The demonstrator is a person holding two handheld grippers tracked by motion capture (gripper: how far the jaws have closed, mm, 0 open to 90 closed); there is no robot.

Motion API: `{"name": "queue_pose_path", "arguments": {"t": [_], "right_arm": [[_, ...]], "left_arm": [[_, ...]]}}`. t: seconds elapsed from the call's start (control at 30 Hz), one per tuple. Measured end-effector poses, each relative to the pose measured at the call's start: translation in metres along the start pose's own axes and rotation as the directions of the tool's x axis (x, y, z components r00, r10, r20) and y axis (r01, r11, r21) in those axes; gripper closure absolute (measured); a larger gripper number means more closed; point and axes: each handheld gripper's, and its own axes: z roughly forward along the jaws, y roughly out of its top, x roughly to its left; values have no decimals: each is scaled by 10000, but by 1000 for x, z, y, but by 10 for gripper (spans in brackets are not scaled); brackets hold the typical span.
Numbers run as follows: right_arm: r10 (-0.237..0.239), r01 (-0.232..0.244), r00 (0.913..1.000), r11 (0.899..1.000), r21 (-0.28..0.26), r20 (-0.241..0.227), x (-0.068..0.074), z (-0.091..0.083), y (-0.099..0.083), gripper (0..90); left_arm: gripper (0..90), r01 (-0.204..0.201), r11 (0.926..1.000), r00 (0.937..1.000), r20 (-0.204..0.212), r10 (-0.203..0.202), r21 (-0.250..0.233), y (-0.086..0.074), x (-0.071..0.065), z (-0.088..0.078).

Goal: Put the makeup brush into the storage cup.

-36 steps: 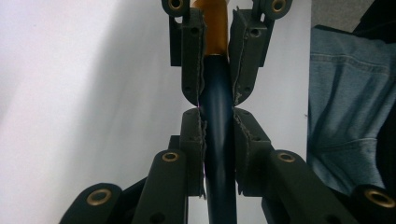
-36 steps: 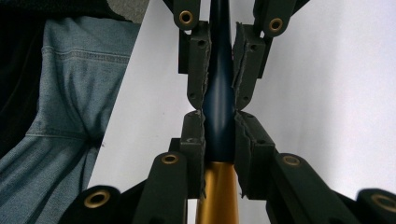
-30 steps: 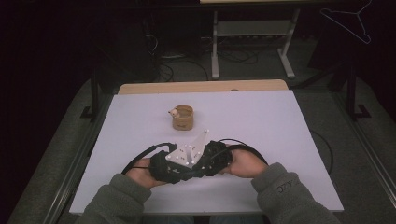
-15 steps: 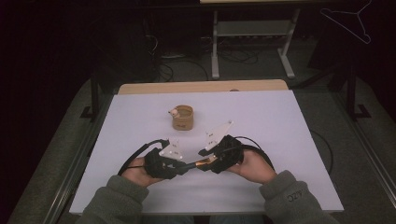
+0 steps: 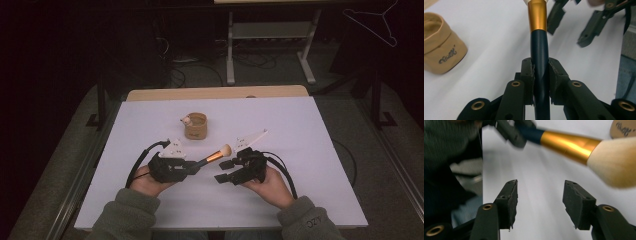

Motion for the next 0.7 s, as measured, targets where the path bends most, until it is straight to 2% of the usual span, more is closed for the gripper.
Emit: {"name": "queue_pose_path", "arguments": {"t": [0.1,0.23,0.33,0.43,0.5,0.67,0.7], "right_arm": [[316,-334,9992,9968,-727,-259,-4,0,3,437],[671,-699,9973,9915,-1100,-291,-7,0,6,454],[881,-908,9958,9864,-1370,-261,-6,0,9,472],[852,-917,9954,9801,-1758,-439,-3,-1,14,512],[860,-934,9952,9782,-1853,-477,-2,0,16,523],[634,-787,9945,9775,-1959,-830,1,1,21,685],[659,-813,9942,9780,-1922,-852,2,1,22,687]], "left_arm": [[763,2,10000,10000,81,-1,-52,-2,-1,3],[762,309,9992,9994,175,-305,-246,-5,-2,6],[761,328,9993,9992,253,-323,-190,-7,-3,10],[761,356,9993,9989,319,-353,-84,-7,-4,14],[761,199,9997,9993,299,-202,124,-8,-5,18],[761,209,9997,9990,398,-215,156,-9,-9,26],[761,213,9996,9989,417,-221,195,-9,-10,27]]}}
